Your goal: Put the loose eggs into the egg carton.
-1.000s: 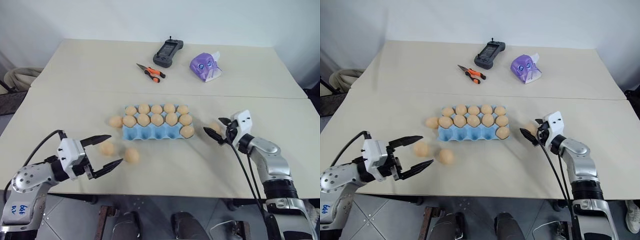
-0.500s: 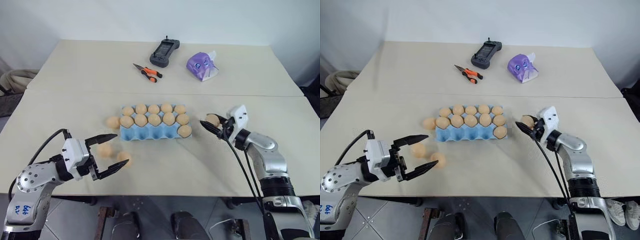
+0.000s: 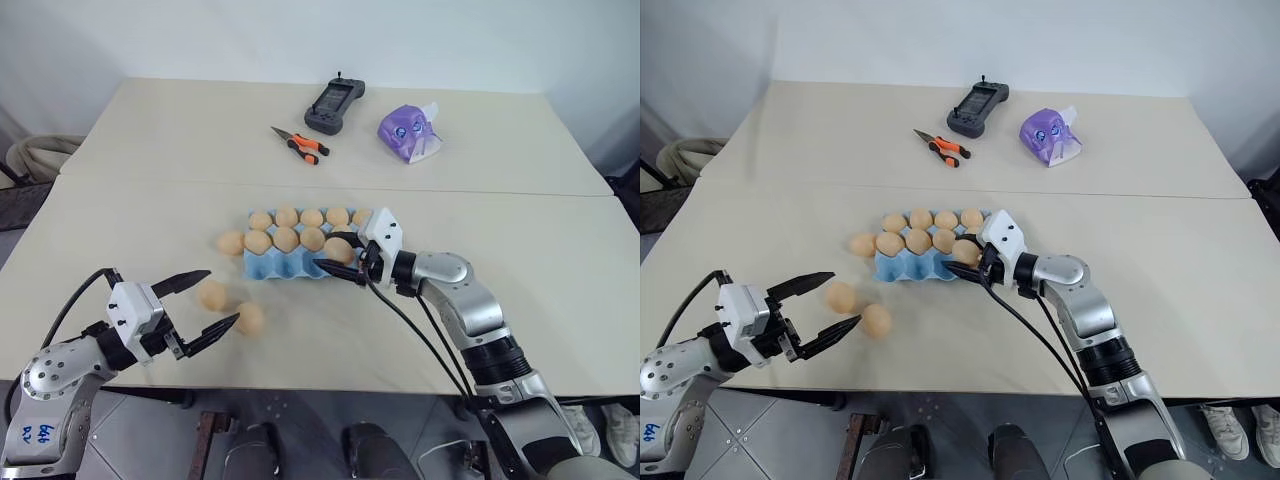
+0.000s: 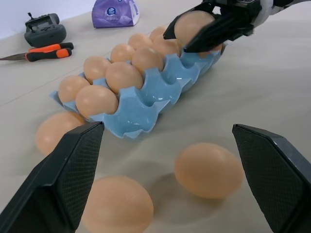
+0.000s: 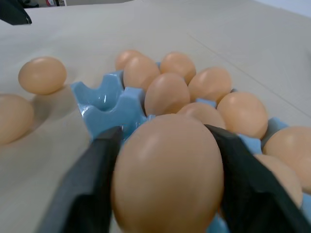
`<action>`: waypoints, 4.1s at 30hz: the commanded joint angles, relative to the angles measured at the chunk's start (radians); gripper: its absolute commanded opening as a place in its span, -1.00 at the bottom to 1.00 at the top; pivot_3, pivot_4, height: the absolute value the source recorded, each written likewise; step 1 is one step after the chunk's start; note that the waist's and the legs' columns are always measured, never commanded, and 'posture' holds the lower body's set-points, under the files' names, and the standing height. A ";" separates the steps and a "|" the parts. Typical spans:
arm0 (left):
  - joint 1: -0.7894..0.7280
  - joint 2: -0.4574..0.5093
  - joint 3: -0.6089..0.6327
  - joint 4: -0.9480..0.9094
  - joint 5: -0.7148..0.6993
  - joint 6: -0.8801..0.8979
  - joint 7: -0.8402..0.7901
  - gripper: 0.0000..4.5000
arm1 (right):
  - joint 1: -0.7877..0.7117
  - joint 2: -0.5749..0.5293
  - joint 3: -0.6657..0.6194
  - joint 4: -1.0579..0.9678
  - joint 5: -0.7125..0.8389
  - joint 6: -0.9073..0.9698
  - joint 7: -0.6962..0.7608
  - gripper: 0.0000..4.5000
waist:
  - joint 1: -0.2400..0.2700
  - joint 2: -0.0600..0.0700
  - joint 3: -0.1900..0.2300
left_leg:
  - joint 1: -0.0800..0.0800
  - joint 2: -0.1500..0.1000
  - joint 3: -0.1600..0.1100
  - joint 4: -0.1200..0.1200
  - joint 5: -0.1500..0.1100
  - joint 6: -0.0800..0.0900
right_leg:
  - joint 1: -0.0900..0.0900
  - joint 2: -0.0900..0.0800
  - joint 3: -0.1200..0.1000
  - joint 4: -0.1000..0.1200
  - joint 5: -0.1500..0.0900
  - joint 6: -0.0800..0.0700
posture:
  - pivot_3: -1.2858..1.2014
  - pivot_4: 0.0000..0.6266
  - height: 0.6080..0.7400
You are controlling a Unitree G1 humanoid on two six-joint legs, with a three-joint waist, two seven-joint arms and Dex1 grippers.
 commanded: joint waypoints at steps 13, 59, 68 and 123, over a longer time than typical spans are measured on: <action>0.002 0.052 0.067 0.052 0.001 -0.017 -0.036 1.00 | 0.334 -0.314 -0.292 -0.220 0.208 -0.200 0.352 0.99 | 0.013 0.000 0.000 | 0.000 0.000 -0.001 -0.002 -0.003 0.001 | 0.005 0.000 -0.002 -0.009 0.000 -0.001 | 0.03 -0.52 1.00; -0.363 0.087 -0.388 0.238 0.210 0.111 -0.202 0.32 | 0.592 -0.316 -0.385 -0.273 0.211 -0.371 0.201 1.00 | 0.029 0.001 -0.001 | 0.004 -0.001 -0.002 0.002 -0.002 0.001 | 0.007 0.001 0.000 -0.004 0.000 0.000 | 0.03 -0.52 1.00; -0.432 -0.034 -0.334 0.211 0.113 0.137 -0.146 -0.04 | 0.579 -0.317 -0.376 -0.259 0.210 -0.374 0.186 1.00 | 0.034 0.001 -0.001 | 0.004 -0.001 -0.002 0.002 -0.001 0.002 | 0.007 0.000 -0.001 -0.001 0.000 0.000 | 0.03 -0.52 1.00; 0.141 -0.049 0.196 0.060 0.022 0.019 0.029 0.98 | 0.448 -0.291 -0.298 -0.128 0.204 -0.405 0.321 1.00 | 0.029 -0.001 -0.001 | 0.003 -0.002 -0.004 -0.001 -0.006 0.001 | 0.009 -0.006 -0.004 -0.006 0.000 0.000 | 0.03 -0.52 1.00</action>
